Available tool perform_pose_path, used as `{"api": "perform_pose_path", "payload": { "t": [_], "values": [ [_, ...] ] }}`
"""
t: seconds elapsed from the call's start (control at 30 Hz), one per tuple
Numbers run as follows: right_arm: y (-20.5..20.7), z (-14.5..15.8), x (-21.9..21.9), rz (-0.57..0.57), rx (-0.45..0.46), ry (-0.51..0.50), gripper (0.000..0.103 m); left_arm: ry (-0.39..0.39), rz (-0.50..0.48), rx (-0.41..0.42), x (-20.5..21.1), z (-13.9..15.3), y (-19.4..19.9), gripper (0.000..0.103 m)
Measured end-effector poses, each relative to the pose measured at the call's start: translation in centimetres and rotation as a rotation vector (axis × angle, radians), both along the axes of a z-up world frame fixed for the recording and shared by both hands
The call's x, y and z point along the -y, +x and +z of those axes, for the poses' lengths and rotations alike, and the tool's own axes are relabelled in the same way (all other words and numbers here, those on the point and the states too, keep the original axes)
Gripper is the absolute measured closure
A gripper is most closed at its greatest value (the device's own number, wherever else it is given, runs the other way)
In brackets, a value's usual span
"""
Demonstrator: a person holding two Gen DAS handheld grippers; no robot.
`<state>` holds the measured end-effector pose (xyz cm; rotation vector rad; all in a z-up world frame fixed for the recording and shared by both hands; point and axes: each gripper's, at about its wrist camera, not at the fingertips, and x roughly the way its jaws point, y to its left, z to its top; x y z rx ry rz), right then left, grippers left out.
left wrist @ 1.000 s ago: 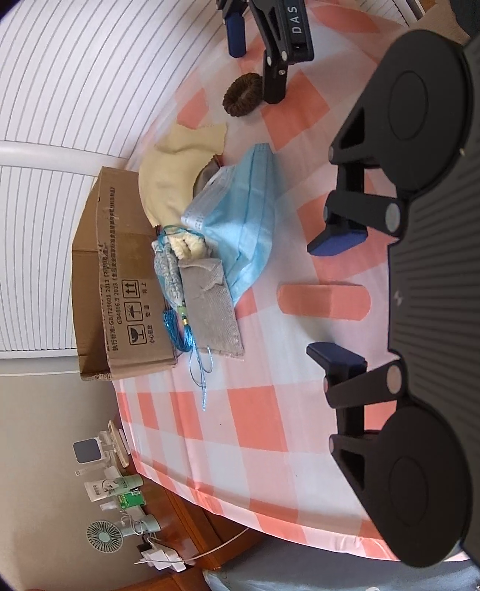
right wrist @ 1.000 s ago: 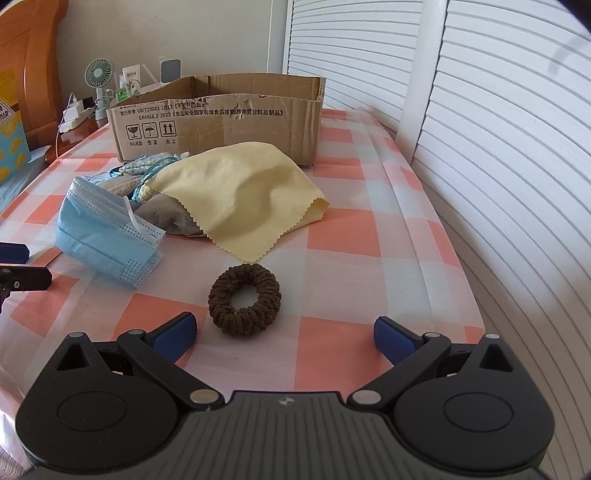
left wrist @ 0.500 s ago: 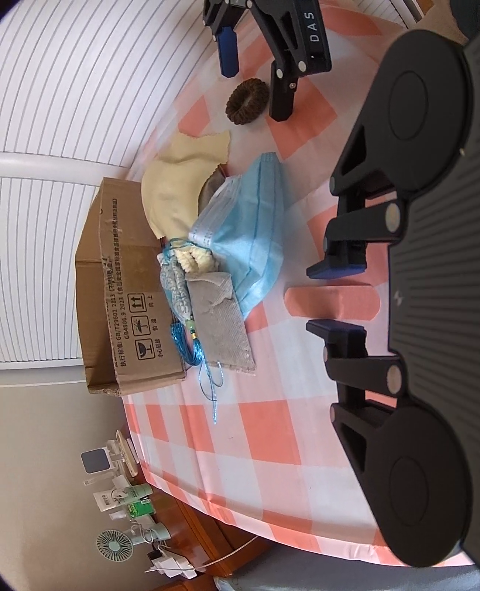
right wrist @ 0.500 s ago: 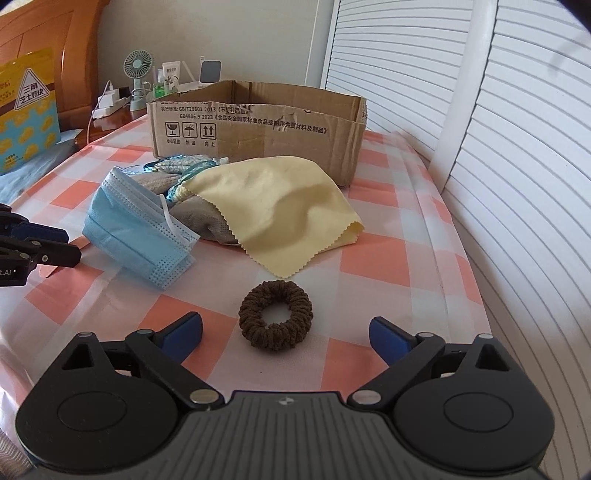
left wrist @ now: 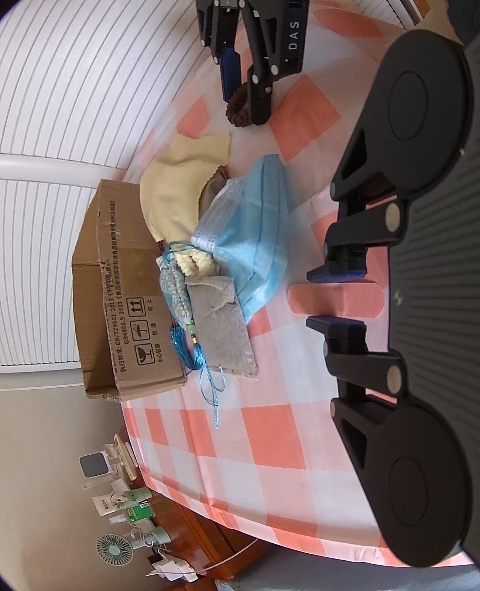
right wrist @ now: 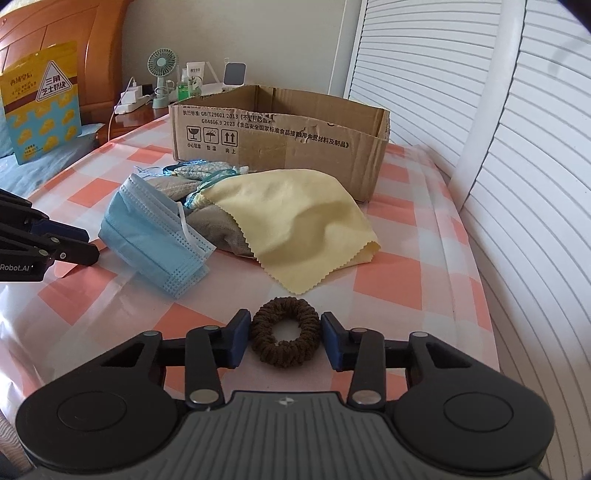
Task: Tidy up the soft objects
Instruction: 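Close right gripper on hair tie while left gripper closes on bandage strip, then carry both items to the box while left gripper releases bandage inside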
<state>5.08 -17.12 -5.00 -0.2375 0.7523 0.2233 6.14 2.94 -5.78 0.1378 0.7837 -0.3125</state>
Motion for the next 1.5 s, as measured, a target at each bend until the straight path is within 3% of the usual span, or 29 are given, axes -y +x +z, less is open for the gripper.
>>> {"api": "perform_pose_path", "payload": {
  "t": [0.33, 0.73, 0.93, 1.17, 1.5],
  "values": [
    [-0.2, 0.8, 0.2, 0.022, 0.006, -0.001, 0.062, -0.012, -0.035, -0.024, -0.4, 1.3, -0.3, 0.086],
    [-0.1, 4.0, 0.4, 0.086, 0.015, 0.002, 0.062, -0.001, -0.107, -0.009, -1.6, 6.5, 0.9, 0.086],
    [1.4, 6.8, 0.1, 0.123, 0.064, 0.007, 0.062, -0.02, -0.136, 0.054, -1.0, 9.6, 4.6, 0.086],
    [4.8, 9.6, -0.7, 0.145, 0.129, -0.002, 0.062, -0.008, -0.165, 0.139, 0.6, 12.4, 11.6, 0.086],
    [10.4, 10.7, -0.6, 0.098, 0.146, 0.008, 0.062, 0.012, -0.115, 0.164, 3.3, 12.4, 23.5, 0.084]
  ]
}}
